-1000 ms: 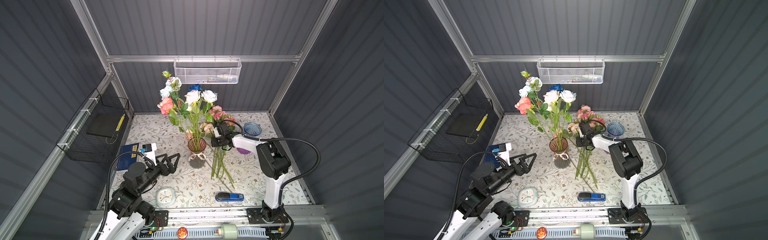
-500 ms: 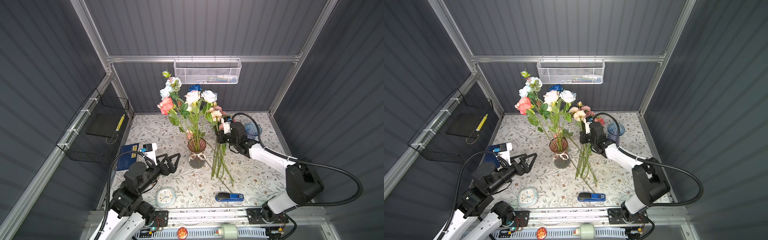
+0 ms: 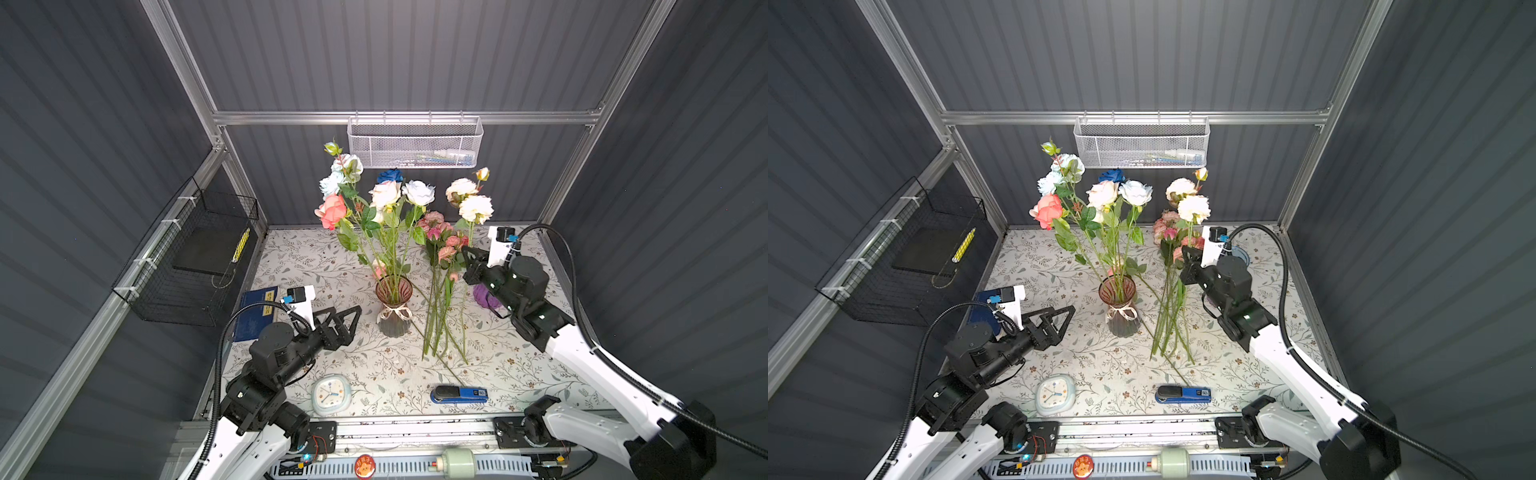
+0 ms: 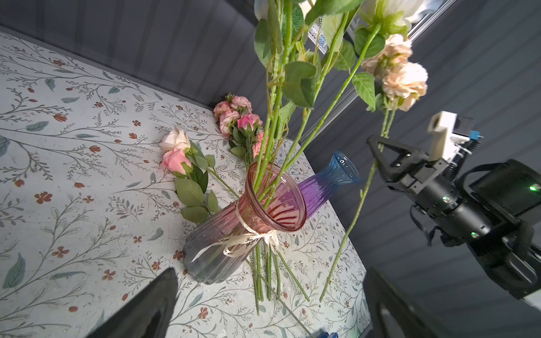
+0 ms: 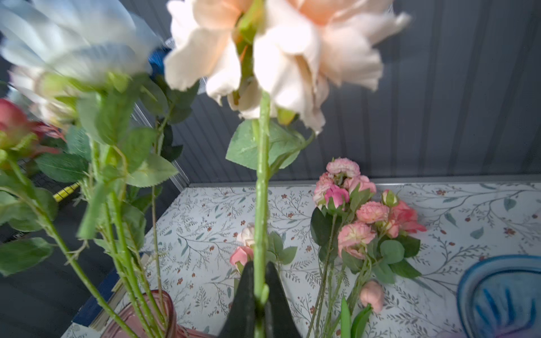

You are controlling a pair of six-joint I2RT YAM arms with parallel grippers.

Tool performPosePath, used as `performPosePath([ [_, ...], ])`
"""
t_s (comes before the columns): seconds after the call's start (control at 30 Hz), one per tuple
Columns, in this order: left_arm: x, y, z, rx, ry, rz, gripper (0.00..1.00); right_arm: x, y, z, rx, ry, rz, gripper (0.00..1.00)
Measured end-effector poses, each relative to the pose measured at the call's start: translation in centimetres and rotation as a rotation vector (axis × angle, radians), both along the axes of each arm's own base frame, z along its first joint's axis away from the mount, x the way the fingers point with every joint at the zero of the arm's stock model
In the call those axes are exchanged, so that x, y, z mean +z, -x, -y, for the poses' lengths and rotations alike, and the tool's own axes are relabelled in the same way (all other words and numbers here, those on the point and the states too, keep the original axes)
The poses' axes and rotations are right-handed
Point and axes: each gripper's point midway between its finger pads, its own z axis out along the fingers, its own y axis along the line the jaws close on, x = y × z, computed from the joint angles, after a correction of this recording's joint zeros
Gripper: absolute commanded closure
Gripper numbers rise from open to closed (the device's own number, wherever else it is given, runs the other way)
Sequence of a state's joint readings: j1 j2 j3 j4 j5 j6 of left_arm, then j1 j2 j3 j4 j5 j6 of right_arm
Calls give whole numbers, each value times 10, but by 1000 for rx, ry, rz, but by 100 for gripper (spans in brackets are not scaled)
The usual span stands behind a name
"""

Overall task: Arrange the flowers into the vase
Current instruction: 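Lift the cream rose upward out of the bunch with the right gripper, then carry the cream rose over the pink vase and lower its stem in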

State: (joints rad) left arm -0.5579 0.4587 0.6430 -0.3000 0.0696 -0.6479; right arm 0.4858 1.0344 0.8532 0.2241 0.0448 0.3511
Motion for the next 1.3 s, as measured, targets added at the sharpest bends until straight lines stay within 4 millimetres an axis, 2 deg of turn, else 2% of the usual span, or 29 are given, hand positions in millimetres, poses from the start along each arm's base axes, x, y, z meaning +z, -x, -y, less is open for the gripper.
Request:
performPosePath([
  [0.2, 1, -1, 1, 0, 2, 3, 0, 50, 34, 14, 16, -75, 124, 100],
  [0.37, 0, -2, 1, 0, 0, 0, 0, 86, 59, 8, 92, -138, 205, 100],
  [0.47, 0, -2, 1, 0, -1, -1, 0, 115, 74, -7, 166, -183, 270, 100],
  [0.63, -1, -2, 1, 0, -2, -3, 0, 179, 105, -53, 326, -241, 438, 100],
  [0.73, -1, -3, 2, 0, -3, -5, 0, 210, 113, -76, 377, -265, 539, 100],
  [0.83, -1, -3, 2, 0, -3, -7, 0, 231, 109, -98, 392, -271, 610, 100],
  [0.9, -1, -3, 2, 1, -3, -7, 0, 236, 101, -112, 392, -266, 638, 100],
  [1.0, 0, -3, 2, 1, -2, -5, 0, 234, 86, -128, 379, -246, 653, 100],
  [1.17, 4, -1, 1, 1, 5, 7, 0, 208, 59, -152, 348, -201, 636, 100],
  [1.3, 8, 0, 0, 0, 8, 12, 0, 173, 41, -165, 329, -166, 585, 100],
])
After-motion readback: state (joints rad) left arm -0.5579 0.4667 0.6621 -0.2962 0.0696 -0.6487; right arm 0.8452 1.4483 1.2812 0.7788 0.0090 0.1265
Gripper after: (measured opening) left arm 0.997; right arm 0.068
